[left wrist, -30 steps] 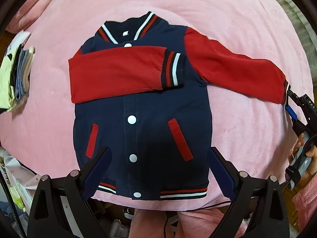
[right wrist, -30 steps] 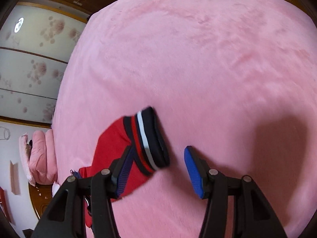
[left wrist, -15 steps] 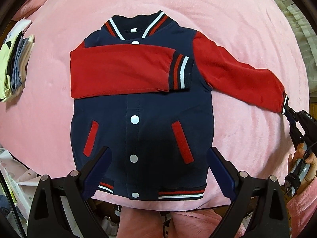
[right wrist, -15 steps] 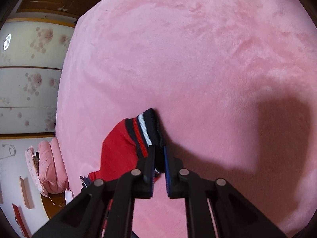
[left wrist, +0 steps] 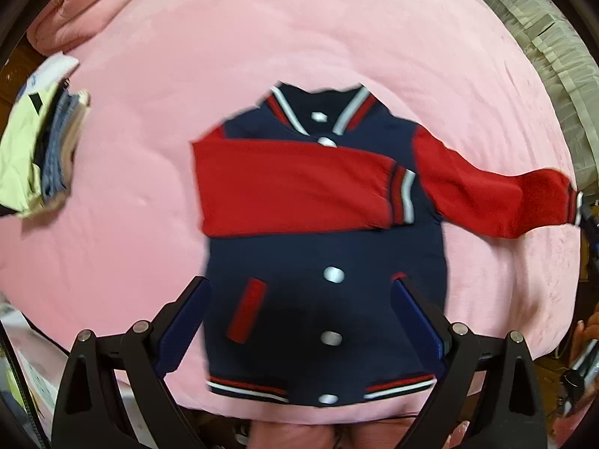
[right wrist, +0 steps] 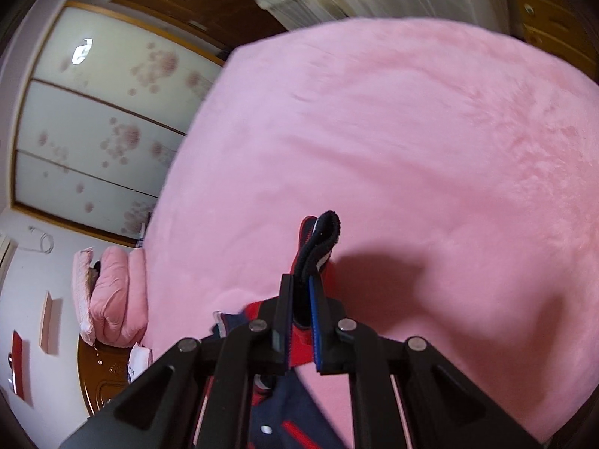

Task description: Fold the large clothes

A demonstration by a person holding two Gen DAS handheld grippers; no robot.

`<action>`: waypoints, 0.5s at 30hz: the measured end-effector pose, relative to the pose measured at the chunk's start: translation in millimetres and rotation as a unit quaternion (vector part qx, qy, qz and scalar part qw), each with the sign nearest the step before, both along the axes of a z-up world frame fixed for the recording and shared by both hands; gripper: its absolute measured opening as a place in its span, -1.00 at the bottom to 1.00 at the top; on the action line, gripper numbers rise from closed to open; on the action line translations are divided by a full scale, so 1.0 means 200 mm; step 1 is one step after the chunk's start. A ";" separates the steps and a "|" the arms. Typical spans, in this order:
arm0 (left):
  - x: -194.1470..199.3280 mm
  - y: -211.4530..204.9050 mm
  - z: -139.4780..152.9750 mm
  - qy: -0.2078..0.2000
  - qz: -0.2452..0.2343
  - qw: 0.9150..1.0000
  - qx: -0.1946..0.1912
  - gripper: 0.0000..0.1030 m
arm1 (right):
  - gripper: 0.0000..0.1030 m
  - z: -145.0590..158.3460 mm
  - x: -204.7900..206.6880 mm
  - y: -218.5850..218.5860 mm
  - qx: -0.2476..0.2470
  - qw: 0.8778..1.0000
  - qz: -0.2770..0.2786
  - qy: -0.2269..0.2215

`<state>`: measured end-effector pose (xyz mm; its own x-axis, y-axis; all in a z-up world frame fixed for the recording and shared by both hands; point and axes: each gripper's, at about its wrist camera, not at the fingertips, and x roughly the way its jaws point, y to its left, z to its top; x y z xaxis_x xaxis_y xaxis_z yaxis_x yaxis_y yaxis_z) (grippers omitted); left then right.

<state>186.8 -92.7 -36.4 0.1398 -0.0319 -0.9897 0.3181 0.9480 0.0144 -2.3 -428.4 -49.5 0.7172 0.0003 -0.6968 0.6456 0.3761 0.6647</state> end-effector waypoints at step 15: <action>0.32 0.53 -0.19 0.005 0.015 1.000 -0.021 0.85 | -0.85 -0.14 0.76 1.06 -0.072 0.984 0.153 0.049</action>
